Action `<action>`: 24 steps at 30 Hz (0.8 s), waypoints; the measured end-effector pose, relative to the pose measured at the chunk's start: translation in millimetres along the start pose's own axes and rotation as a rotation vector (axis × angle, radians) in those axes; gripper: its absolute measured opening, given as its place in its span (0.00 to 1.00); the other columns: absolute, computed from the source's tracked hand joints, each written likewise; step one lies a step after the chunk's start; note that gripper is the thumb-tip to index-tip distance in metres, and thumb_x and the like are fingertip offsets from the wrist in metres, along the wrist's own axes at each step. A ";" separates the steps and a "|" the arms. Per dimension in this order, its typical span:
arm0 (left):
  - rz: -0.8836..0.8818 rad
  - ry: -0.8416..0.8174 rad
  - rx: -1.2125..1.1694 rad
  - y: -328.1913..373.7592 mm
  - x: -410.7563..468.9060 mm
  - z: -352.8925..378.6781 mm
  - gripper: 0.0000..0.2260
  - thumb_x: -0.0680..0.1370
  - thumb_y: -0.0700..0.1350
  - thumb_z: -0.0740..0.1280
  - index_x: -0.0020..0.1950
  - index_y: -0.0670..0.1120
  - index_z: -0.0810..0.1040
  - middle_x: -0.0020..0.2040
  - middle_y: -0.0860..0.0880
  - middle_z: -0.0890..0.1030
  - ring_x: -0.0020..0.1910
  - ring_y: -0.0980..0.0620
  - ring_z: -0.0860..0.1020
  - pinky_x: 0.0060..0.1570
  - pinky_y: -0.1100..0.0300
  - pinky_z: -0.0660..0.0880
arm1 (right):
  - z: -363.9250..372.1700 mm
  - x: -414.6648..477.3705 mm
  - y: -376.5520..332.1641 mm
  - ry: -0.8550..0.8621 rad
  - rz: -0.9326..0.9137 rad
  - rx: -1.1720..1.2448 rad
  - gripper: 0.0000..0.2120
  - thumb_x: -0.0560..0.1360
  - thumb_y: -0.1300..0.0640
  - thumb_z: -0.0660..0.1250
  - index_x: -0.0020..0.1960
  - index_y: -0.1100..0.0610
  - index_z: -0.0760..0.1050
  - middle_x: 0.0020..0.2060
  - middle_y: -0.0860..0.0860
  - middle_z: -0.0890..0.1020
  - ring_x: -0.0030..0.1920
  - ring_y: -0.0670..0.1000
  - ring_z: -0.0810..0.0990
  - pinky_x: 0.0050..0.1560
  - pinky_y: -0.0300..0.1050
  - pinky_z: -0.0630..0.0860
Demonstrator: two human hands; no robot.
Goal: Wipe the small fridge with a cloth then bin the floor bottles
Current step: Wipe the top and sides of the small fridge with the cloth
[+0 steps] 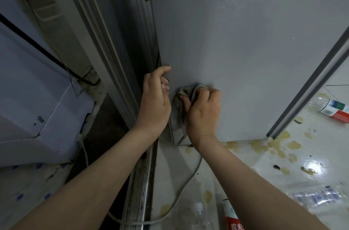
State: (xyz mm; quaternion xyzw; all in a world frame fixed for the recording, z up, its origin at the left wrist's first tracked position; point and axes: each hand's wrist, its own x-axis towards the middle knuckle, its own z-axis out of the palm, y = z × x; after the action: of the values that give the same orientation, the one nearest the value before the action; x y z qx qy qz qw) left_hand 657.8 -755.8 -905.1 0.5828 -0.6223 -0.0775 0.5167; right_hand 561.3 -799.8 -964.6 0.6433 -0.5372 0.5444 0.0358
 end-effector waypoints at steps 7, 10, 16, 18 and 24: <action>0.023 -0.032 0.045 -5.5 -3.1 -2.0 0.19 0.79 0.33 0.54 0.69 0.44 0.65 0.53 0.48 0.66 0.46 0.59 0.70 0.53 0.73 0.69 | -6.2 15.7 -10.5 0.040 -0.019 0.085 0.14 0.72 0.48 0.63 0.44 0.57 0.62 0.38 0.62 0.73 0.33 0.59 0.74 0.30 0.48 0.73; 0.010 -0.031 0.034 -5.9 -3.4 -0.4 0.20 0.79 0.32 0.55 0.69 0.45 0.65 0.53 0.48 0.66 0.45 0.58 0.71 0.53 0.71 0.70 | -11.8 28.9 -20.2 0.058 -0.052 0.148 0.14 0.71 0.53 0.67 0.45 0.57 0.63 0.39 0.62 0.73 0.34 0.58 0.73 0.30 0.47 0.72; 0.007 -0.025 -0.056 -4.4 -4.3 -1.1 0.25 0.74 0.32 0.54 0.65 0.56 0.61 0.55 0.49 0.67 0.50 0.54 0.72 0.56 0.59 0.73 | -24.6 55.3 -51.7 0.083 0.015 0.242 0.14 0.69 0.56 0.73 0.43 0.63 0.70 0.41 0.62 0.73 0.33 0.56 0.74 0.29 0.39 0.64; -0.017 -0.018 -0.067 -5.0 -4.5 -1.7 0.27 0.74 0.30 0.55 0.65 0.57 0.61 0.54 0.50 0.67 0.50 0.57 0.71 0.56 0.59 0.73 | -23.9 54.2 -51.6 0.070 0.022 0.195 0.16 0.70 0.53 0.72 0.42 0.64 0.71 0.40 0.61 0.74 0.30 0.53 0.72 0.25 0.37 0.60; -0.023 -0.047 -0.064 -5.4 -5.8 -0.1 0.28 0.74 0.29 0.57 0.66 0.56 0.60 0.49 0.56 0.65 0.47 0.61 0.70 0.54 0.72 0.69 | -19.3 23.6 -27.0 -0.093 0.036 0.091 0.16 0.69 0.48 0.67 0.42 0.61 0.67 0.39 0.61 0.73 0.25 0.55 0.70 0.21 0.33 0.53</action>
State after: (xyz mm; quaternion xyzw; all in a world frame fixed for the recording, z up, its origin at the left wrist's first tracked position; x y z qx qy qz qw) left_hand 660.1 -752.8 -912.1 0.5711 -0.6249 -0.1170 0.5193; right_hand 564.2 -791.7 -924.7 0.6590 -0.5246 0.5382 -0.0283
